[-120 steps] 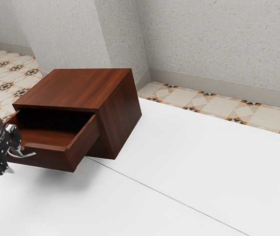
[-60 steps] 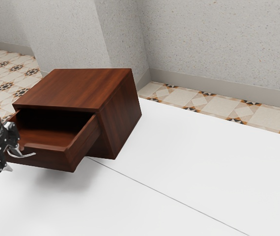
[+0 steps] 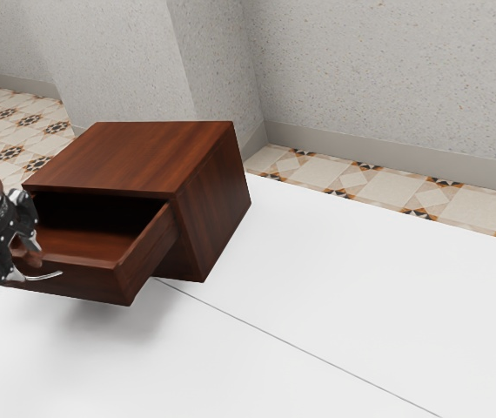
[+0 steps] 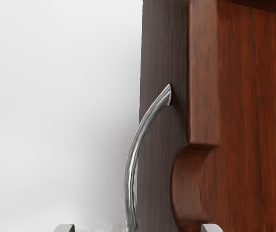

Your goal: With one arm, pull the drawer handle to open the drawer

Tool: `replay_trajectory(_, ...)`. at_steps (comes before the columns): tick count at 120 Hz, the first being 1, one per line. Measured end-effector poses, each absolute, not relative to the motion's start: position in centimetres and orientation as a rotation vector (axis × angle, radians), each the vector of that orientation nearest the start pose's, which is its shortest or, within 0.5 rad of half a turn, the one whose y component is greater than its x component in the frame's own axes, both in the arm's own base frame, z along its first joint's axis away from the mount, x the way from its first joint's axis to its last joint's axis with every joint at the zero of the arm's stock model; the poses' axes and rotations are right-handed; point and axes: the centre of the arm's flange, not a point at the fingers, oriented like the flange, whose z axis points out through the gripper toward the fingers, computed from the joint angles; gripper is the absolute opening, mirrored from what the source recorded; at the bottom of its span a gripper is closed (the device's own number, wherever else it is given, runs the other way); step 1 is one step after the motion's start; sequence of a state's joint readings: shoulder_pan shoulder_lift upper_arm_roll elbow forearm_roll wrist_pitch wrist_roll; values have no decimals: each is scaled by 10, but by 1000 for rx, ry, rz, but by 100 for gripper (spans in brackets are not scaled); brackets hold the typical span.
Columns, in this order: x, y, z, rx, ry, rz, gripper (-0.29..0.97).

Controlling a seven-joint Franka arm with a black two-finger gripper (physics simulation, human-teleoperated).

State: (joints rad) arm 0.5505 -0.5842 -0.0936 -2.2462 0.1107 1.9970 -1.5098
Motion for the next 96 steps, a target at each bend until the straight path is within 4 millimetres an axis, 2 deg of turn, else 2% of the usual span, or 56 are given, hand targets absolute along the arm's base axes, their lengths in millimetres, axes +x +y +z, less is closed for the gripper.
replay_trajectory(14, 374, 152, 652, 1745, 2477, 617, 23)
replay_trajectory(22, 386, 143, 668, 1748, 2452, 603, 27)
replay_trajectory(29, 399, 140, 677, 1747, 2429, 564, 35)
replay_trajectory(41, 450, 121, 717, 1799, 2321, 493, 47)
replay_trajectory(51, 503, 88, 732, 1900, 2229, 410, 53)
replay_trajectory(58, 520, 64, 737, 1980, 2161, 376, 56)
replay_trajectory(68, 525, 43, 746, 2119, 2036, 368, 59)
replay_trajectory(77, 530, 29, 739, 2286, 1894, 340, 61)
replay_trajectory(84, 538, 31, 725, 2408, 1799, 296, 62)
replay_trajectory(96, 545, 50, 704, 2602, 1619, 244, 63)
